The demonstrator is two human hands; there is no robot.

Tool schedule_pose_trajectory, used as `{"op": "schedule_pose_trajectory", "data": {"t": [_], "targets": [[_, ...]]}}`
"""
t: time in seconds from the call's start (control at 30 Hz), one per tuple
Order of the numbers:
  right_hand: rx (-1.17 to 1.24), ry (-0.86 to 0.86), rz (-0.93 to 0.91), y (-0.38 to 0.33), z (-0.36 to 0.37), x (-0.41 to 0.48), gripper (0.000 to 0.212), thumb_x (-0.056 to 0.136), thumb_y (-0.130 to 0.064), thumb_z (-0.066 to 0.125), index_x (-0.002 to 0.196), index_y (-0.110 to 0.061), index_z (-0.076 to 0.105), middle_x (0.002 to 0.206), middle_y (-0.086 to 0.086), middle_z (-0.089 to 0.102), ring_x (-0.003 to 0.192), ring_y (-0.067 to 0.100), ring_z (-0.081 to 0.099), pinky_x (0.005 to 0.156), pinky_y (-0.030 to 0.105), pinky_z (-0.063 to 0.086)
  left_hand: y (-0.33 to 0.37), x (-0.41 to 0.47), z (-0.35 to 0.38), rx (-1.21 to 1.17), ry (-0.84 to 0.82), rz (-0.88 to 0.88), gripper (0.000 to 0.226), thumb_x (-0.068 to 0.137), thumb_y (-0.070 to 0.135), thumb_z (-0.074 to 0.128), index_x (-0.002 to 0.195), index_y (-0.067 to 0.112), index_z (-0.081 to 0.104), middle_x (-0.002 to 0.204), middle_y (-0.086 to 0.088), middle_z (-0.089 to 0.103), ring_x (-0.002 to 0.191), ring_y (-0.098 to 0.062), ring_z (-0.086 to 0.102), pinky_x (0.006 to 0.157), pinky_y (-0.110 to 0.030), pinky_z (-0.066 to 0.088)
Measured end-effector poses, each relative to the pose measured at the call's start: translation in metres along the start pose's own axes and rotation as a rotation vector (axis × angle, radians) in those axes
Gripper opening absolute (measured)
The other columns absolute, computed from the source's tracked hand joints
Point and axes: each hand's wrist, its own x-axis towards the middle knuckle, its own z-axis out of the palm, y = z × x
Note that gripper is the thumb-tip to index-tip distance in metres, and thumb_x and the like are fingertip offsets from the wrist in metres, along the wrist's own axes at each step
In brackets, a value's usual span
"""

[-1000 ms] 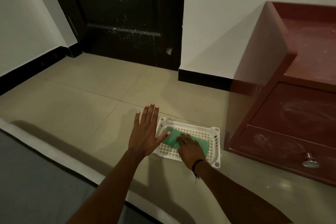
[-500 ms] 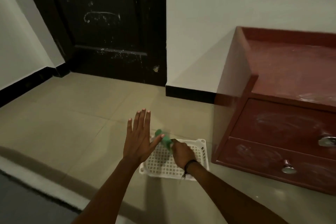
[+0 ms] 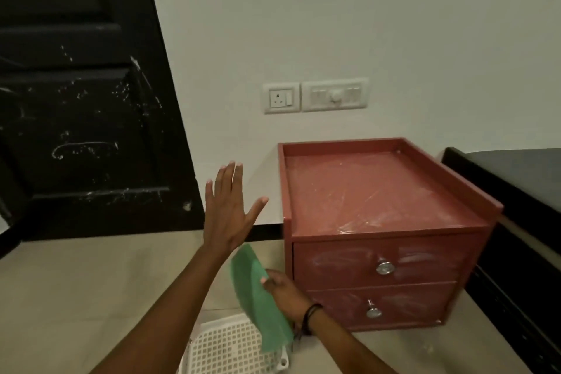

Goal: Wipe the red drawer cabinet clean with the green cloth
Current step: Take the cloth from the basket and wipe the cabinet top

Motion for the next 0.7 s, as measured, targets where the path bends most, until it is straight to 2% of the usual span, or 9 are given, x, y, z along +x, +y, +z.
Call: {"op": "schedule_pose_trajectory", "data": {"t": [0.1,0.17,0.27,0.33,0.4,0.5,0.6,0.63,0.7], "targets": [[-0.068,0.061,-0.102,-0.059,-0.027,-0.012,0.030,0.107,-0.015,0.039,0.121,0.004,0.057,0.097,0.012,0.059,0.084,0.020,0.057,0.070,0.028,0.049,0.023,0.032,-0.019,0.025,0.001,0.066,0.091,0.096,0.074,0.025,0.162,0.014,0.012,0.170,-0.009,0.013,0.157,-0.023,0.004,0.126,-0.052,0.004],[-0.124,0.085,-0.159,-0.095,-0.045,-0.017,0.032,0.106,-0.018,0.040,0.116,0.007,0.057,0.096,0.015,0.060,0.085,0.023,0.057,0.078,0.035,0.048,0.033,0.045,-0.029,0.042,-0.002,0.093,0.092,0.095,0.074,0.024,0.162,0.012,0.013,0.170,-0.010,0.012,0.157,-0.024,0.005,0.126,-0.053,0.004],[-0.191,0.113,-0.198,-0.140,-0.071,-0.023,0.030,0.106,-0.024,0.040,0.115,-0.007,0.063,0.108,0.021,0.070,0.096,0.035,0.068,0.089,0.048,0.054,0.042,0.057,-0.042,0.078,0.002,0.118,0.094,0.094,0.076,0.021,0.162,0.012,0.013,0.170,-0.010,0.012,0.157,-0.025,0.006,0.126,-0.053,0.005],[-0.182,0.189,-0.235,-0.163,-0.090,-0.025,0.027,0.106,-0.026,0.041,0.112,-0.016,0.065,0.101,0.015,0.071,0.091,0.035,0.070,0.087,0.051,0.055,0.044,0.062,-0.048,0.094,0.012,0.140,0.095,0.094,0.077,0.020,0.162,0.012,0.012,0.170,-0.010,0.013,0.157,-0.025,0.006,0.126,-0.054,0.006],[-0.217,0.323,-0.282,-0.181,-0.110,-0.025,0.026,0.106,-0.029,0.041,0.112,-0.021,0.065,0.097,0.008,0.071,0.084,0.028,0.068,0.079,0.047,0.057,0.045,0.063,-0.050,0.095,0.017,0.155,0.095,0.094,0.078,0.019,0.162,0.012,0.012,0.170,-0.009,0.012,0.157,-0.024,0.006,0.126,-0.053,0.005],[-0.495,0.609,-0.396,-0.198,-0.142,-0.023,0.034,0.105,-0.026,0.038,0.133,-0.026,0.058,0.116,0.006,0.071,0.095,0.026,0.067,0.080,0.041,0.057,0.047,0.062,-0.043,0.098,0.020,0.149,0.094,0.095,0.077,0.019,0.162,0.012,0.013,0.170,-0.009,0.014,0.157,-0.024,0.007,0.126,-0.053,0.006],[-0.843,0.809,-0.425,-0.197,-0.166,-0.018,0.043,0.102,-0.017,0.038,0.142,-0.028,0.048,0.117,0.009,0.071,0.097,0.033,0.068,0.069,0.040,0.057,0.051,0.056,-0.027,0.085,-0.031,0.132,0.094,0.094,0.078,0.017,0.162,0.013,0.011,0.170,-0.008,0.011,0.158,-0.022,0.003,0.127,-0.051,0.003],[-0.921,0.838,-0.437,-0.192,-0.172,-0.016,0.045,0.100,-0.016,0.039,0.143,-0.027,0.047,0.120,0.009,0.070,0.099,0.033,0.067,0.070,0.040,0.057,0.052,0.053,-0.020,0.089,-0.065,0.133,0.094,0.095,0.078,0.017,0.163,0.014,0.010,0.171,-0.007,0.010,0.158,-0.021,0.002,0.127,-0.051,0.003],[-1.043,0.814,-0.472,-0.173,-0.177,-0.010,0.047,0.098,-0.016,0.046,0.144,-0.025,0.047,0.134,0.009,0.063,0.117,0.032,0.062,0.086,0.041,0.054,0.054,0.046,-0.006,0.090,-0.152,0.123,0.093,0.094,0.078,0.014,0.163,0.015,0.011,0.171,-0.006,0.011,0.158,-0.020,0.003,0.127,-0.050,0.003]]}}
